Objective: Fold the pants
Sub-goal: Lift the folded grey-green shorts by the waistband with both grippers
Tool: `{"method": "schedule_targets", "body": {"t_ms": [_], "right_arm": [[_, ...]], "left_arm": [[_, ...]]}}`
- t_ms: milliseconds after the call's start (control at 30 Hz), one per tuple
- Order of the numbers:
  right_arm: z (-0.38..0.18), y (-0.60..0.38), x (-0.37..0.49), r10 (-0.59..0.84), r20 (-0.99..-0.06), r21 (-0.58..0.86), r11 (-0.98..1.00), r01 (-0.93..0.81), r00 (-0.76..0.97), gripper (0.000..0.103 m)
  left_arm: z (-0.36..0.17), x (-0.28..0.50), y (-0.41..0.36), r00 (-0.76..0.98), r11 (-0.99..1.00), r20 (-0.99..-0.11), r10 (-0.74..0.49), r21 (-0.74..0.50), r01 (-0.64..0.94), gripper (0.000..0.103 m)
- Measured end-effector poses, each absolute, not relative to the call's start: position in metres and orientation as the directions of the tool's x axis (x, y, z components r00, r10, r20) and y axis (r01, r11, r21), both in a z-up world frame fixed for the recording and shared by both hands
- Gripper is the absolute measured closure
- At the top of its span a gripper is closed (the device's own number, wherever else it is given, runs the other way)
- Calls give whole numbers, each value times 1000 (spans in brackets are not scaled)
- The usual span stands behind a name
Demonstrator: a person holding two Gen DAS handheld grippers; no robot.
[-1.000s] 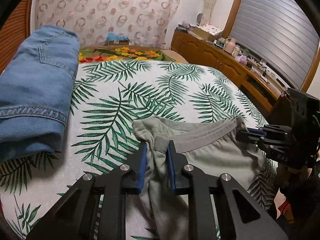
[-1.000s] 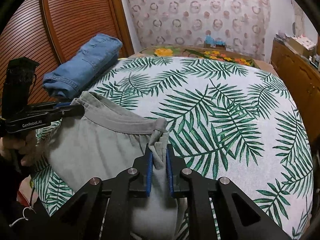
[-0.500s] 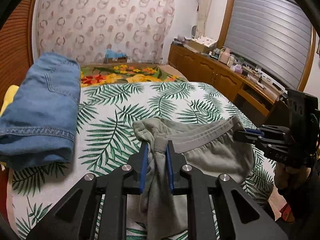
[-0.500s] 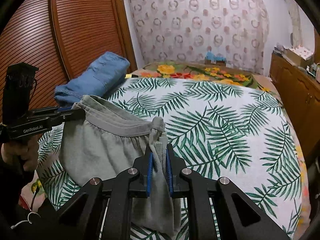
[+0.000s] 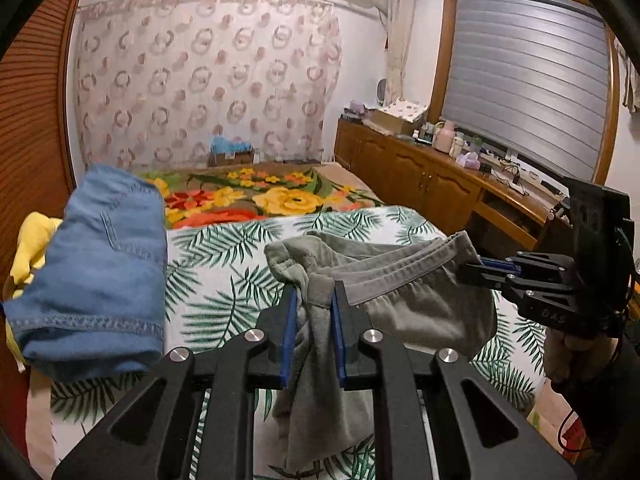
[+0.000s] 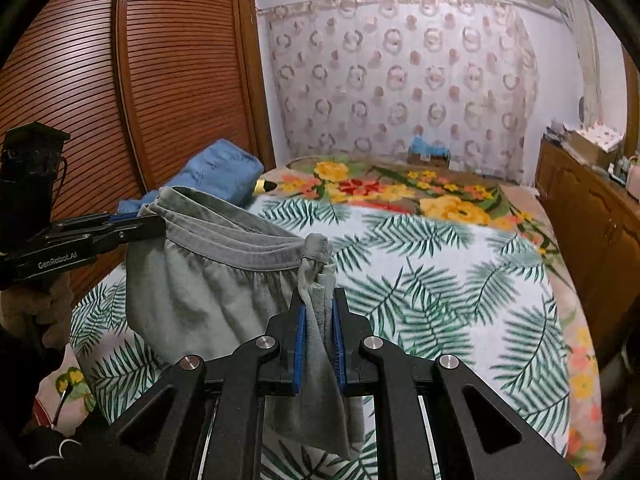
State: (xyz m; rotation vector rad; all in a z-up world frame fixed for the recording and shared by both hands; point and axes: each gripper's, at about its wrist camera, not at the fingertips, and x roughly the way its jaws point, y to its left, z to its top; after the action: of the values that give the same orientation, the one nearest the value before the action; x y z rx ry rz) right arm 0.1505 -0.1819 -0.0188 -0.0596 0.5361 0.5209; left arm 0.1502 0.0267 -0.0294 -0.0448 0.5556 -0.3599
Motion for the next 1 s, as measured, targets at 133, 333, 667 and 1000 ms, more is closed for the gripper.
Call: {"method": "schedule_targets", "body": {"t_ms": [133, 333, 667, 1000], "right_arm": [[-7, -183, 149, 459, -481, 61, 868, -493, 747, 91], [6, -182, 151, 461, -457, 36, 865, -501, 761, 91], [18, -160, 174, 497, -437, -20, 828, -561, 749, 91], [31, -128, 226, 551, -424, -78, 768, -635, 719, 91]], "left_arm": [[-17, 151, 27, 806, 937, -482, -344, -130, 323, 86], [-8, 151, 31, 823, 941, -458, -336, -122, 316, 86], [1, 157, 53, 851, 961, -447, -276, -114, 251, 86], [11, 175, 94, 880, 984, -441, -178, -98, 150, 86]]}}
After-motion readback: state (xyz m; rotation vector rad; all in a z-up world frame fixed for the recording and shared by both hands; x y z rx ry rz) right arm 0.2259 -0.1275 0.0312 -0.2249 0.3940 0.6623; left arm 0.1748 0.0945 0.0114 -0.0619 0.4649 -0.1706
